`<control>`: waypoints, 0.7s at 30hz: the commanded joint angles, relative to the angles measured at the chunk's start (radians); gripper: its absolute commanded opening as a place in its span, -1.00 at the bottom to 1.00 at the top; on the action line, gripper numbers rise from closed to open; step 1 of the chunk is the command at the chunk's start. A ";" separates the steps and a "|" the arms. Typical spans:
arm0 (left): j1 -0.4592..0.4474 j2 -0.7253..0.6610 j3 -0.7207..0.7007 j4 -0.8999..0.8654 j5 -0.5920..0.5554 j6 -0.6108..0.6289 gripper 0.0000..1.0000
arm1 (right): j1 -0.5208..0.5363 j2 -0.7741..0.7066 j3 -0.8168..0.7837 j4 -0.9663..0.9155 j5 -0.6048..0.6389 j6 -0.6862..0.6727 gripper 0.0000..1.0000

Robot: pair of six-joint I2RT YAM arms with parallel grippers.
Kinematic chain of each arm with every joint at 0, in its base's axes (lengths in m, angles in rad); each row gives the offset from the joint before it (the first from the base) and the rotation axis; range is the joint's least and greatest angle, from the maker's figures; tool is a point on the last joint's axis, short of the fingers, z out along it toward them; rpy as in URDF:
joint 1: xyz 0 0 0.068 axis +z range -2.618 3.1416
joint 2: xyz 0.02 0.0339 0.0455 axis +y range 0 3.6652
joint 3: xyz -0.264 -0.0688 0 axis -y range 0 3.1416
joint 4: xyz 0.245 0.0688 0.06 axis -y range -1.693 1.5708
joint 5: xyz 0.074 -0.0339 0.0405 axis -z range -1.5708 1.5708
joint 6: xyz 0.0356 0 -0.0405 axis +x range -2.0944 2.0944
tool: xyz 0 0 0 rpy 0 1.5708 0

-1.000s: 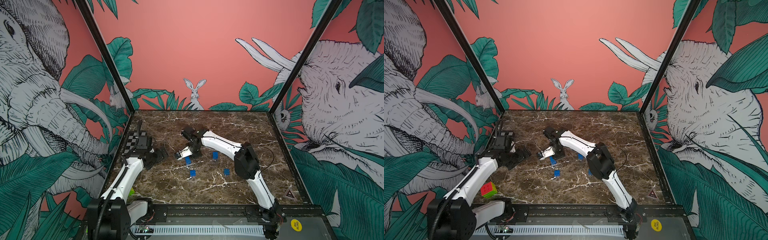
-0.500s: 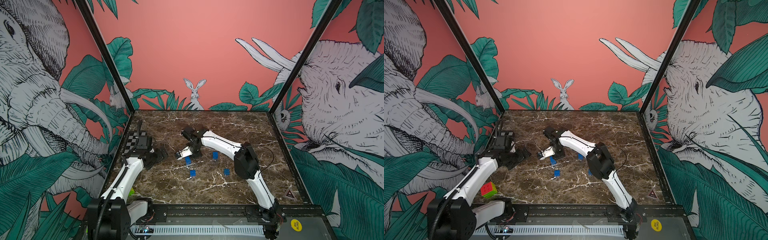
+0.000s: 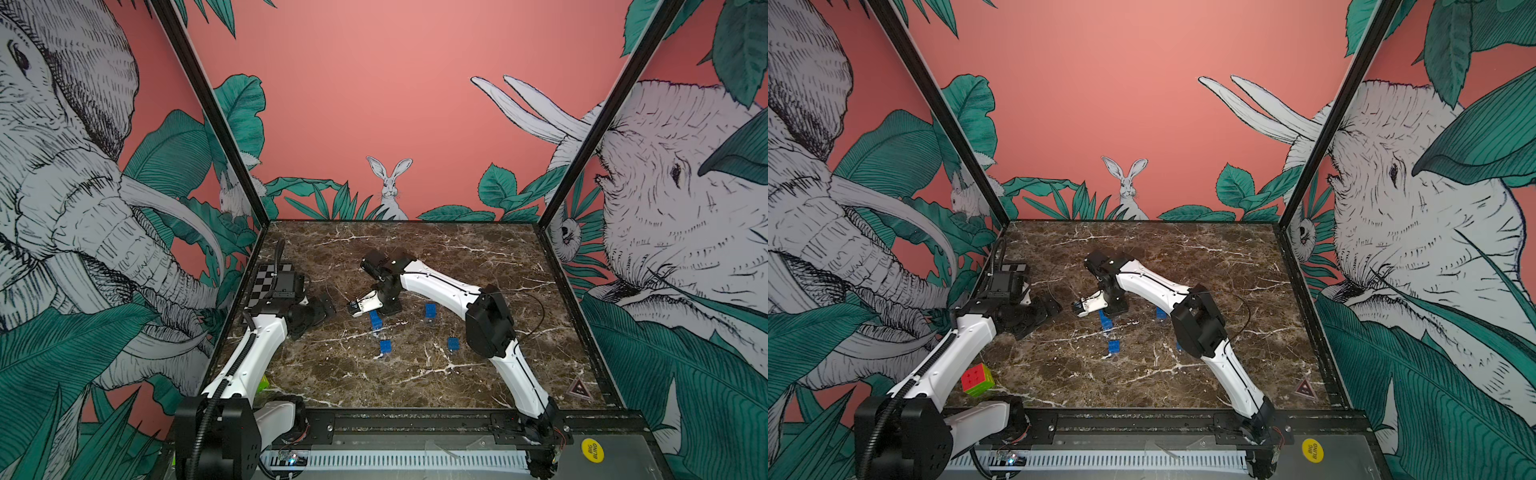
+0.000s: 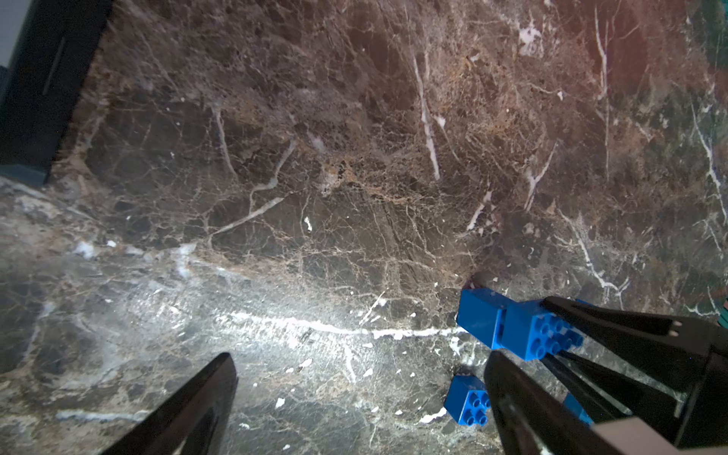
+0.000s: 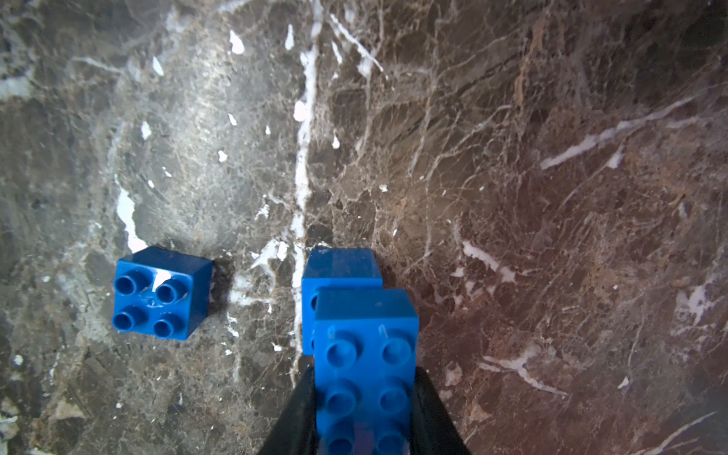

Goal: Assemble the letter h with lego
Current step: Assemble the lego brick with the lego brick.

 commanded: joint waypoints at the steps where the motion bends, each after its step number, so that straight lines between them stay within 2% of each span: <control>1: -0.005 -0.005 0.016 -0.011 -0.021 0.008 0.98 | 0.001 -0.009 0.004 -0.028 0.002 0.030 -1.00; 14: -0.005 -0.009 0.014 -0.010 -0.020 0.012 0.98 | 0.015 -0.029 -0.030 -0.038 0.014 0.042 -1.00; 21: -0.005 -0.008 0.019 -0.012 -0.026 0.013 0.98 | 0.016 -0.077 -0.053 0.002 -0.028 0.049 -1.00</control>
